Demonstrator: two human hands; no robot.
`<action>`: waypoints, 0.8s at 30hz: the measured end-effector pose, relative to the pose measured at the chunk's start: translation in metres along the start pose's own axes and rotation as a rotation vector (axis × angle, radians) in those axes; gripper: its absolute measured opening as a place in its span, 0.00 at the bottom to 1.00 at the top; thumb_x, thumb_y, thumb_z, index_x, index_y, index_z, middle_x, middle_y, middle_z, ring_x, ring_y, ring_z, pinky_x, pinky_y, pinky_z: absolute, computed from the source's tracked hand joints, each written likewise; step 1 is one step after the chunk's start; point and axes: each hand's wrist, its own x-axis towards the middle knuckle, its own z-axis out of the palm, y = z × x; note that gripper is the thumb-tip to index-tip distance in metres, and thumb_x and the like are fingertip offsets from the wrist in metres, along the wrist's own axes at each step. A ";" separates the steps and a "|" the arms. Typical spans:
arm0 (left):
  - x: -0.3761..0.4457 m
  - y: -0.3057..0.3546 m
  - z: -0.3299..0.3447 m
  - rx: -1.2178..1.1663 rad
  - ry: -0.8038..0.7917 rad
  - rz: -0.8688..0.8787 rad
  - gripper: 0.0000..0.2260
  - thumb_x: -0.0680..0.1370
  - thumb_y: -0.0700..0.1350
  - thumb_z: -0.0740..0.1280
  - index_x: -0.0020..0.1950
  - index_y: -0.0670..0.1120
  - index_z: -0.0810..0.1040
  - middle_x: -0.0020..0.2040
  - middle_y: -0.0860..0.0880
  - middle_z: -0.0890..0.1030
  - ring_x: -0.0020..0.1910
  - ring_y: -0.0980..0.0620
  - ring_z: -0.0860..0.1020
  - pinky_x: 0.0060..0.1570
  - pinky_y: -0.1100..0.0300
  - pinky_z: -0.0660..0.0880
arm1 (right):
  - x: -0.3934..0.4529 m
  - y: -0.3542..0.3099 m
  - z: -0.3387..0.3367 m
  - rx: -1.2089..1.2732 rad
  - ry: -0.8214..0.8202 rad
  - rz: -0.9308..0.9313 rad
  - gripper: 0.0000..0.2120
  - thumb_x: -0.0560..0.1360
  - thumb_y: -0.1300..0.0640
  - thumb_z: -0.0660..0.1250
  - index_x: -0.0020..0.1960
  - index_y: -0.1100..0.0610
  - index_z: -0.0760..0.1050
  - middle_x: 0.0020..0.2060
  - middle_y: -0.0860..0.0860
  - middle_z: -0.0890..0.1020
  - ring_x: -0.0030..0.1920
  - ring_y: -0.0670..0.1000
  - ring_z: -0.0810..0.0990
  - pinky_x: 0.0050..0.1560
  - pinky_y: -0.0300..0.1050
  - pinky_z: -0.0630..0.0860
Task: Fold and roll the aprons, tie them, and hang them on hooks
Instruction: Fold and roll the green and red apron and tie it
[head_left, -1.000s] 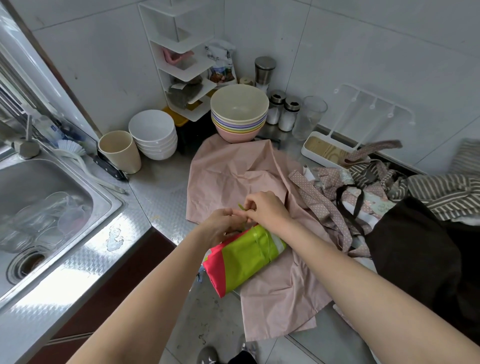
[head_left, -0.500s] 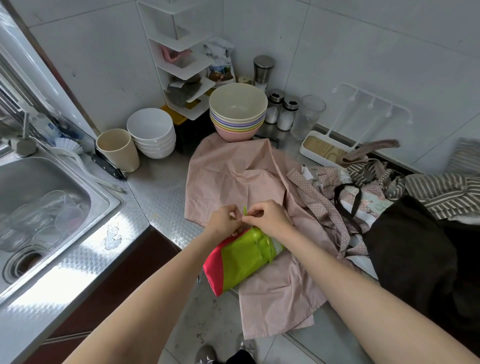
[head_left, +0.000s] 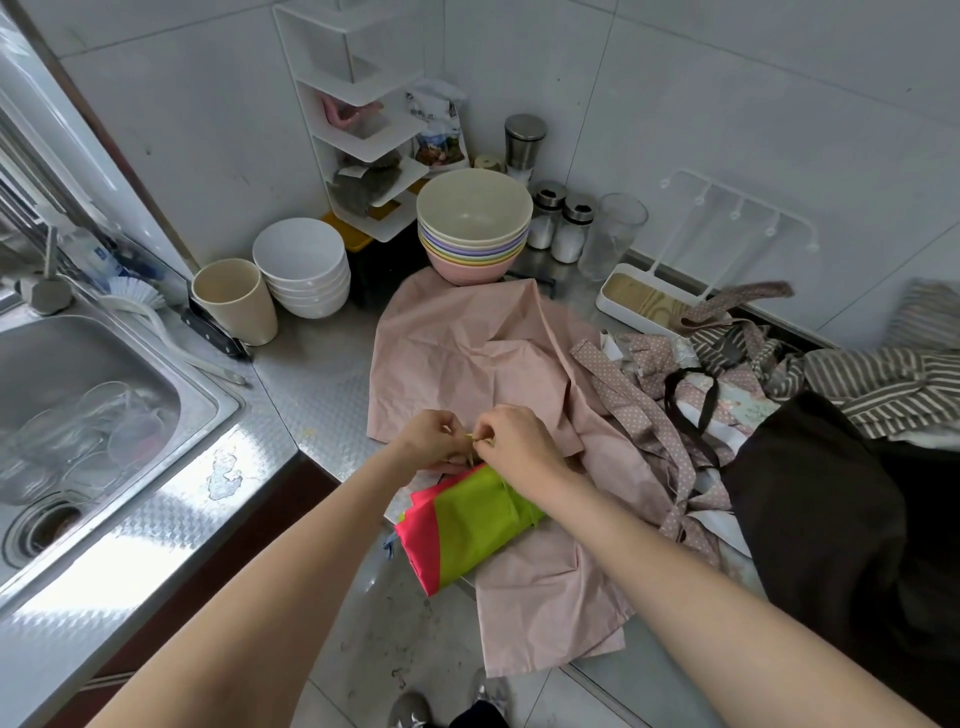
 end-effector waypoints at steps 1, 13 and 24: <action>0.000 0.001 0.000 0.086 0.045 0.047 0.10 0.74 0.32 0.64 0.35 0.43 0.68 0.27 0.47 0.73 0.24 0.54 0.74 0.32 0.60 0.77 | -0.002 -0.002 0.003 0.057 0.010 0.031 0.05 0.73 0.62 0.65 0.44 0.58 0.80 0.43 0.56 0.82 0.45 0.54 0.79 0.45 0.43 0.74; -0.002 0.001 0.004 0.340 -0.047 0.247 0.09 0.74 0.34 0.66 0.39 0.46 0.72 0.34 0.48 0.78 0.23 0.61 0.76 0.30 0.66 0.76 | -0.011 0.015 0.020 0.570 0.047 0.343 0.11 0.74 0.67 0.67 0.35 0.57 0.72 0.20 0.45 0.76 0.18 0.39 0.74 0.23 0.29 0.69; -0.006 0.003 -0.007 0.095 -0.031 0.055 0.05 0.73 0.33 0.68 0.43 0.42 0.77 0.35 0.46 0.77 0.31 0.55 0.73 0.30 0.71 0.72 | -0.015 0.011 0.019 0.237 0.042 0.165 0.04 0.72 0.60 0.69 0.45 0.59 0.82 0.40 0.56 0.84 0.44 0.56 0.82 0.48 0.47 0.77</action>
